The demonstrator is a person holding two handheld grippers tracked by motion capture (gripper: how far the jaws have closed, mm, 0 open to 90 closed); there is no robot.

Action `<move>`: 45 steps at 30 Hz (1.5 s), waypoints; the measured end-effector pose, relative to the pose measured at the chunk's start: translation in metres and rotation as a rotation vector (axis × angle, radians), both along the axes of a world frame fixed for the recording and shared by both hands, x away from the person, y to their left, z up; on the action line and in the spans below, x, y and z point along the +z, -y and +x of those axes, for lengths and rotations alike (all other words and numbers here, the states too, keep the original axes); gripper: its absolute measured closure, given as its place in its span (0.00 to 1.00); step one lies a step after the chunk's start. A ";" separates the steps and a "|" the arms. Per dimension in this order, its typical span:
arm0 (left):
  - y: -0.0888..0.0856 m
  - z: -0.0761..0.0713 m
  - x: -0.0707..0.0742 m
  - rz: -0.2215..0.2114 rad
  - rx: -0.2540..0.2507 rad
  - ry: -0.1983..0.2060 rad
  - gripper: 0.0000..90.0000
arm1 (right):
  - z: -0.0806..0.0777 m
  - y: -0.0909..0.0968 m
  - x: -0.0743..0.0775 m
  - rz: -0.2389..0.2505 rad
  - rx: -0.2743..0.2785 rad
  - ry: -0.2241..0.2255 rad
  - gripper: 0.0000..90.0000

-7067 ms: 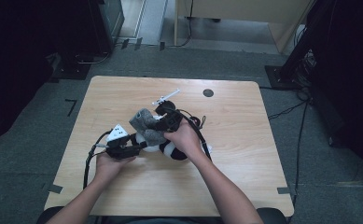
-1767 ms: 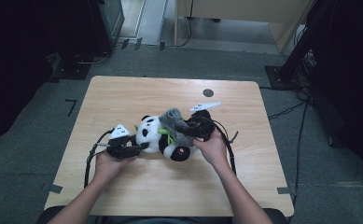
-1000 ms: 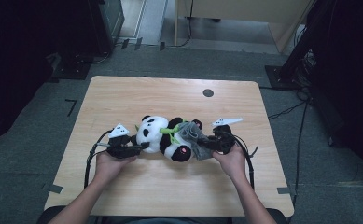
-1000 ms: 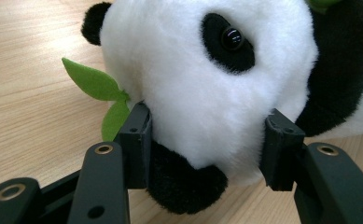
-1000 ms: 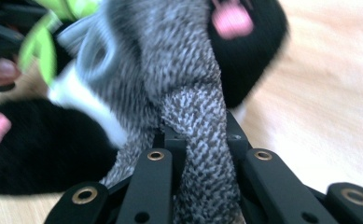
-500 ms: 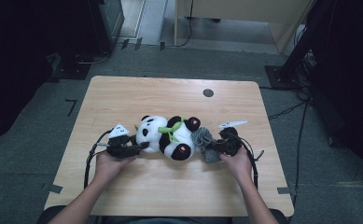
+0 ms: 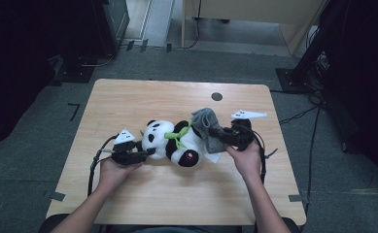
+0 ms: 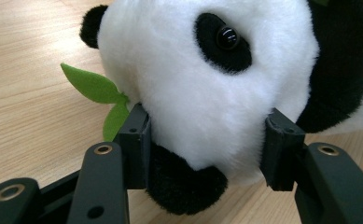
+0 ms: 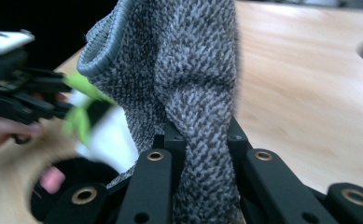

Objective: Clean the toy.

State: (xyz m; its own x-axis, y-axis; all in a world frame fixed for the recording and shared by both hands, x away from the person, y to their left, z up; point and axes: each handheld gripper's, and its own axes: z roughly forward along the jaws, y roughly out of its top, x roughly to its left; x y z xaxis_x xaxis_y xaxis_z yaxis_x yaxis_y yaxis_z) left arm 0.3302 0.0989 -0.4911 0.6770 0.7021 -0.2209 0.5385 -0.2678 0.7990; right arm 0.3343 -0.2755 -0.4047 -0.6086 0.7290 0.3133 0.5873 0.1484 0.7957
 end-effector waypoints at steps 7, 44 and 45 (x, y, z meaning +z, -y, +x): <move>0.000 0.000 0.000 -0.001 -0.002 0.001 0.51 | 0.017 -0.045 0.001 -0.031 0.089 -0.023 0.88; -0.001 0.003 0.001 -0.026 0.019 -0.040 0.52 | -0.005 0.010 -0.076 -0.194 0.011 -0.245 0.88; -0.001 0.003 0.001 -0.028 0.022 -0.041 0.52 | -0.007 0.011 -0.071 -0.191 0.013 -0.224 0.88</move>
